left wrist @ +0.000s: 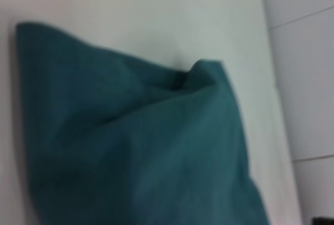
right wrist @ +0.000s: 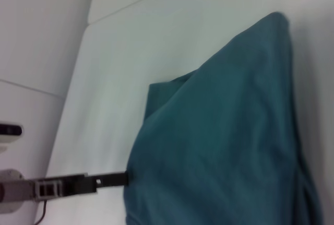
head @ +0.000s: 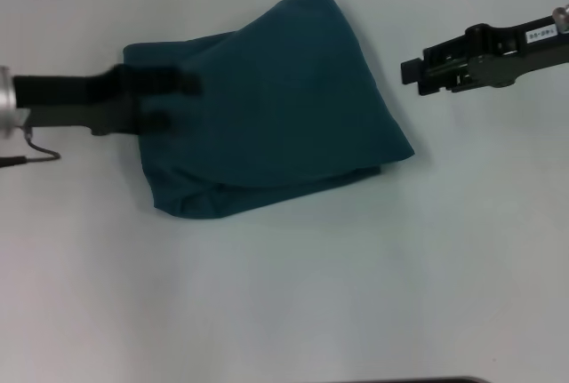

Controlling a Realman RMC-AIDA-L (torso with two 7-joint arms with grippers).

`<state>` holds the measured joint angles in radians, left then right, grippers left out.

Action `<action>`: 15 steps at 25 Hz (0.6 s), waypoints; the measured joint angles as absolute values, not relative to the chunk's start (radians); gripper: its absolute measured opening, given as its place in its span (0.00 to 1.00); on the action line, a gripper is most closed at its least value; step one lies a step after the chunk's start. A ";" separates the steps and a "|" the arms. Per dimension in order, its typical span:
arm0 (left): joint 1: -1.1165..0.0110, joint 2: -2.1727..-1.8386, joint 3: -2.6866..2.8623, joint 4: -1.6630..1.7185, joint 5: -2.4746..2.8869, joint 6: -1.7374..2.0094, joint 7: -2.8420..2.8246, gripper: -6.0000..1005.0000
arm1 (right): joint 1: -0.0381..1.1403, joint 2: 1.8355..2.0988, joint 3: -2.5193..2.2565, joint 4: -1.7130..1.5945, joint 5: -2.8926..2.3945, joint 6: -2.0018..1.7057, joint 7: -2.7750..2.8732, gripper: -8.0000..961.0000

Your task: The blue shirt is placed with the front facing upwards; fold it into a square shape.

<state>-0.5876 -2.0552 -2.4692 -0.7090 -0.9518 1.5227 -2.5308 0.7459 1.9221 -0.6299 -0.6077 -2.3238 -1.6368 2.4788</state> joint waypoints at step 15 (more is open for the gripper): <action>-0.574 -2.040 -2.544 -0.728 -0.963 1.568 -2.525 0.95 | 0.758 2.009 -0.719 -0.491 -2.334 -1.482 2.463 0.52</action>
<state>-0.5740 -2.0404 -2.5438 -0.7284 -0.9630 1.5682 -2.5253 0.7578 2.0086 -0.7189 -0.4909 -2.3339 -1.4823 2.4629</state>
